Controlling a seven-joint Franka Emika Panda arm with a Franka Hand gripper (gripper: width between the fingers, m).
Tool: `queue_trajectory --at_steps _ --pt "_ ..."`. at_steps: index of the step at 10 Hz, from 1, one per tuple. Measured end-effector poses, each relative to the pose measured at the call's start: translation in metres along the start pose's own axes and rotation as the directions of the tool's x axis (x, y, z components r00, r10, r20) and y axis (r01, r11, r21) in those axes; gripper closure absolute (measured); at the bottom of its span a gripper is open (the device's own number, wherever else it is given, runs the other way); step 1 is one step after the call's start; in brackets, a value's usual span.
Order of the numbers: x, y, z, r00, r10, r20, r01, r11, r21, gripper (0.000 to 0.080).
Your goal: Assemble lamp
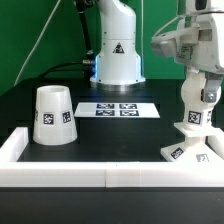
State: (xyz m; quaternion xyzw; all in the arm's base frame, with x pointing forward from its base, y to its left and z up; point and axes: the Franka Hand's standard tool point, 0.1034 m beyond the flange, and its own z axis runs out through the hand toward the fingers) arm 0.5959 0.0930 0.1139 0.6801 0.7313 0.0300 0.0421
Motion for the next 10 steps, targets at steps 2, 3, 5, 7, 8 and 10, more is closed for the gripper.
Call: queue_trajectory --at_steps 2,3,5,7,8,10 --pt "-0.001 0.000 0.000 1.000 0.013 0.000 -0.013 1.000 0.000 0.0223" --pt "-0.002 0.000 0.000 0.999 0.036 0.001 -0.036 0.999 0.000 0.0223" --pt "-0.015 0.000 0.000 0.985 0.171 -0.002 -0.171 0.985 -0.011 0.0223" --pt "-0.014 -0.001 0.001 0.928 0.372 -0.023 -0.372 0.927 -0.035 0.0222" --pt "-0.014 0.001 0.001 0.890 0.455 -0.034 -0.457 0.889 -0.038 0.0222" --pt "-0.012 0.002 0.001 0.798 0.601 -0.047 -0.603 0.797 -0.032 0.0222"
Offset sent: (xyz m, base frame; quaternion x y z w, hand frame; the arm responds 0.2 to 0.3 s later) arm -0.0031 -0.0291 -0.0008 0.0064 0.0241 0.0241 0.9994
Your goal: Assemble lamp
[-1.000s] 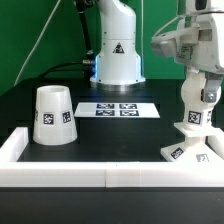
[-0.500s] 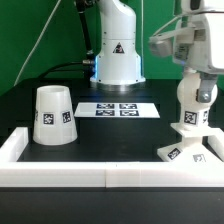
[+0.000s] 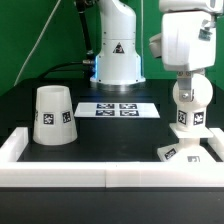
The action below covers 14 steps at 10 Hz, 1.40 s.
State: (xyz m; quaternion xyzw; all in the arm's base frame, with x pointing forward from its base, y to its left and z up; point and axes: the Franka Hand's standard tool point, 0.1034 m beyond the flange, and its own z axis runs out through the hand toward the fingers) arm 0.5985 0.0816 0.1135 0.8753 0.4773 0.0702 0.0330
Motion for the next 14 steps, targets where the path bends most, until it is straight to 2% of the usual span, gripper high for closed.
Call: queue_trajectory --at_steps 1,3,6,7,10,14 --pt "0.002 -0.001 0.000 0.994 0.108 0.001 -0.108 0.994 0.002 0.0222" --pt "0.002 -0.001 0.000 0.981 0.192 0.000 -0.192 0.981 0.001 0.0222" --pt "0.003 0.000 0.000 0.927 0.376 -0.004 -0.376 0.927 0.001 0.0220" --pt "0.005 -0.001 -0.001 0.884 0.468 -0.012 -0.468 0.884 0.003 0.0220" --pt "0.011 -0.010 -0.003 0.647 0.762 -0.026 -0.762 0.647 0.014 0.0220" --pt "0.013 -0.017 0.001 0.401 0.916 -0.010 -0.916 0.401 0.024 0.0220"
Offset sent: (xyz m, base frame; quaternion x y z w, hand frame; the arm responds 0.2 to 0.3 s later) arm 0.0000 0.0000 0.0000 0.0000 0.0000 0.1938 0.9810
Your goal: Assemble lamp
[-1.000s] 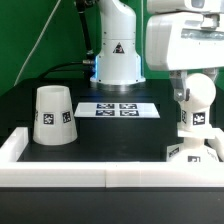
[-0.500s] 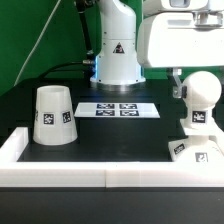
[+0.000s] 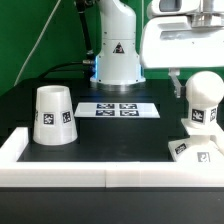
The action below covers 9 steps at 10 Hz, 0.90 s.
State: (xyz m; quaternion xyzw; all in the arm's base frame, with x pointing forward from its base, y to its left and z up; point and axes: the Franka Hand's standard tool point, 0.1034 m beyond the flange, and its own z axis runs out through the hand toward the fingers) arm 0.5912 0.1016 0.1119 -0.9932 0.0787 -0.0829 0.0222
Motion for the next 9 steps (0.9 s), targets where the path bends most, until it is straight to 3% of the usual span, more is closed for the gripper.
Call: queue_trajectory --at_steps 4,9 --pt "-0.0010 0.0008 0.0003 0.944 0.328 0.034 -0.329 0.944 0.032 0.0220" --pt "-0.0015 -0.0022 0.0004 0.758 0.648 0.074 -0.652 0.757 0.045 0.0220"
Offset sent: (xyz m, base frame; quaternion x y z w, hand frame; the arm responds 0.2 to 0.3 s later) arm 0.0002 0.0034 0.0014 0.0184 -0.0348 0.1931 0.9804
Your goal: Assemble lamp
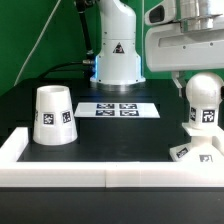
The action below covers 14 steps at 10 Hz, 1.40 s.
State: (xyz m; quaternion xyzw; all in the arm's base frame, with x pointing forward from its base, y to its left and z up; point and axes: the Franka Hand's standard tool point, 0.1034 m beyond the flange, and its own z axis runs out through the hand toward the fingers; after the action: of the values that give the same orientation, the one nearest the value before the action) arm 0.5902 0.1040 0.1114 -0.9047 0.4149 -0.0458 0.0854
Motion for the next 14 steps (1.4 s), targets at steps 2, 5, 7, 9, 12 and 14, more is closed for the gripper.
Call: queue_trajectory --at_steps 2,5,7,9,12,14 --pt "-0.001 0.000 0.000 0.996 0.092 0.007 -0.092 0.996 0.005 0.0220" --pt "-0.001 -0.001 -0.001 0.919 0.391 0.048 -0.393 0.919 0.020 0.0220" --pt "-0.002 -0.002 -0.001 0.866 0.496 0.065 -0.498 0.867 0.020 0.0220" --pt "-0.004 -0.003 -0.001 0.814 0.575 0.077 -0.578 0.816 0.016 0.0220" --pt "-0.005 -0.004 0.000 0.818 0.570 0.081 -0.573 0.820 0.016 0.0108" --pt "-0.011 -0.002 -0.004 0.900 0.426 0.088 -0.428 0.904 -0.002 0.0101"
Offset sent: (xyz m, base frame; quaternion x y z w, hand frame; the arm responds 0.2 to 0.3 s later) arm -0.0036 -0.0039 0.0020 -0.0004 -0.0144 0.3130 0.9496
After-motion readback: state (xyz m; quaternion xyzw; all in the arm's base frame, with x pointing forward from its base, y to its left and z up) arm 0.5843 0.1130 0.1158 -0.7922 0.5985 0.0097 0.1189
